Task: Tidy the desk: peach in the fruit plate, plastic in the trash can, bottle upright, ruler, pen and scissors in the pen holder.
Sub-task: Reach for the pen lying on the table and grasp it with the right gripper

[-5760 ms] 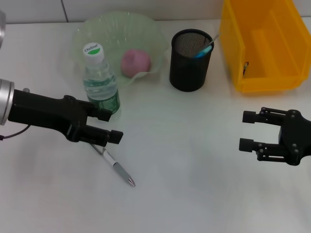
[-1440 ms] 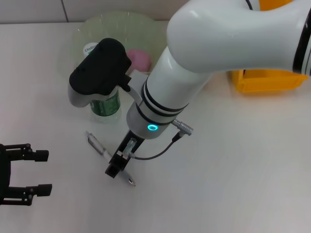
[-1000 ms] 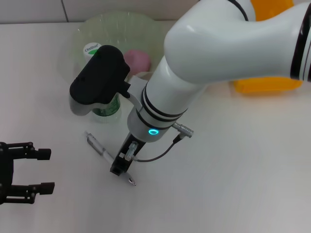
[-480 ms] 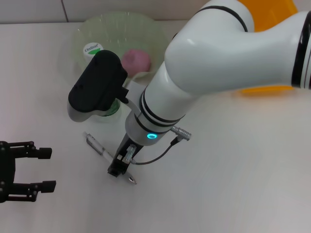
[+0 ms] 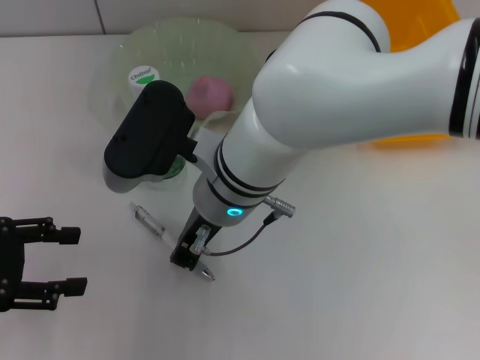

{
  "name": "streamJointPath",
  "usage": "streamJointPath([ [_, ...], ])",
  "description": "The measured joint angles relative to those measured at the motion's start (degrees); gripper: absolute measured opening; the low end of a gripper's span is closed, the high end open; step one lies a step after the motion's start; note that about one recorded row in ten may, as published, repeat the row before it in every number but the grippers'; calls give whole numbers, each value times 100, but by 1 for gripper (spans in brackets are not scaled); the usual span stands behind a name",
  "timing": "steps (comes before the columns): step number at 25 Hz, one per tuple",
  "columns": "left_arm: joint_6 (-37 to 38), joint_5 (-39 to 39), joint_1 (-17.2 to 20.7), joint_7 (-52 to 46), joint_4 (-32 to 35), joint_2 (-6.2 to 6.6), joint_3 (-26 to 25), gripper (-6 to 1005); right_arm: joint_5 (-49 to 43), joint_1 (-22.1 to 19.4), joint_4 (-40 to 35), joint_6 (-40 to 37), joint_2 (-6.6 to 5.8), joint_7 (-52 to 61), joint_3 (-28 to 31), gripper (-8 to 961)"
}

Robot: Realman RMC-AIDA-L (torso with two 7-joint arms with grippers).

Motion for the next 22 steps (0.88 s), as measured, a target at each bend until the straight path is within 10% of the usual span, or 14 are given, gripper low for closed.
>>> streamJointPath([
  [22, -21, 6, -9, -1, 1, -9, 26, 773, -48, -12, -72, -66, 0, 23, -83, 139],
])
